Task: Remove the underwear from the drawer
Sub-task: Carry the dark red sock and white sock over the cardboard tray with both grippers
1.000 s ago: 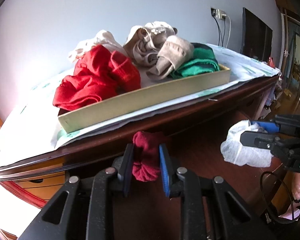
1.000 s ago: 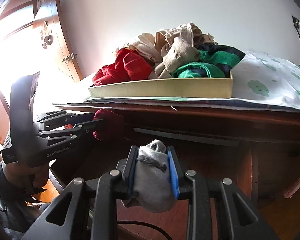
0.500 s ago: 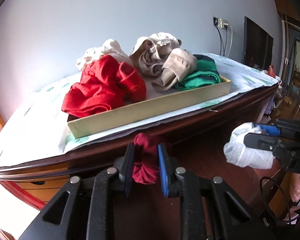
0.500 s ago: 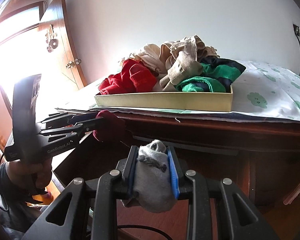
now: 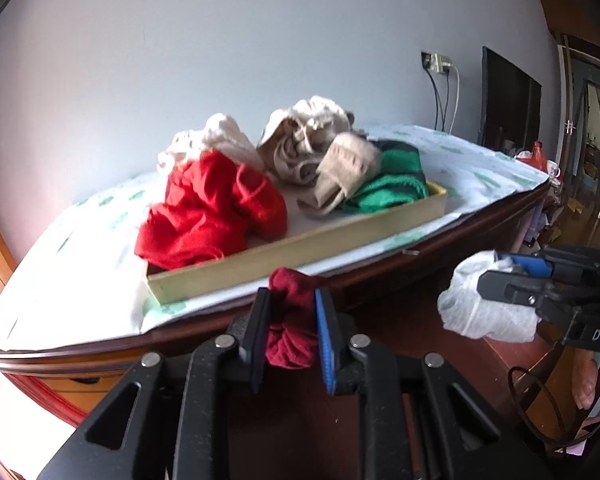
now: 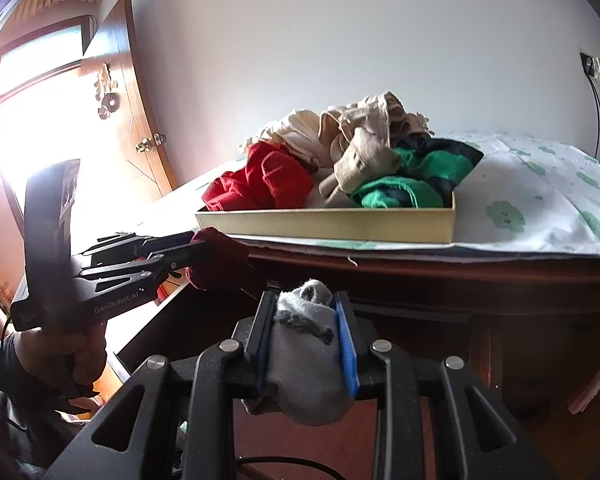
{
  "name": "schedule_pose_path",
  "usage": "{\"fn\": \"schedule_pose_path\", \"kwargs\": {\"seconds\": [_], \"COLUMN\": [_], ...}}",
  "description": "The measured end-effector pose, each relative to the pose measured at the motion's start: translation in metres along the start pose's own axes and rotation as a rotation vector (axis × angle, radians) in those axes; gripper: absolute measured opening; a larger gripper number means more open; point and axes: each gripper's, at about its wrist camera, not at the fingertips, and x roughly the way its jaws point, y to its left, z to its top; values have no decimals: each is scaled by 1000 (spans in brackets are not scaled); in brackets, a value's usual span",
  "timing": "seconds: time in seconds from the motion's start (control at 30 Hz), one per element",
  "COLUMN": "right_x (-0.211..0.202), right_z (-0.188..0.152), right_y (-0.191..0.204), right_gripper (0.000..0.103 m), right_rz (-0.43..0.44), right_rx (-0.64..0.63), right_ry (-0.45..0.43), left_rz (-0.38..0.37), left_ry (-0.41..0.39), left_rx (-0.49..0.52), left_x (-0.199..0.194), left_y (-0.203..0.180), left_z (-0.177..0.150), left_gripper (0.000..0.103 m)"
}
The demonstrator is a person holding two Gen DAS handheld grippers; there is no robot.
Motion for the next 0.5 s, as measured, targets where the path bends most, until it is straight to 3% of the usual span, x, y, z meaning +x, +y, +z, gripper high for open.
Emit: {"fn": "schedule_pose_path", "kwargs": {"seconds": [0.5], "right_x": [-14], "right_z": [33], "right_y": [10], "right_gripper": [31], "right_rz": [-4], "right_rx": [-54], "right_ry": [-73], "left_rz": [26], "left_ry": [-117], "left_rx": [23], "left_x": [-21], "left_y": [9], "left_z": [37], "left_gripper": [19]}}
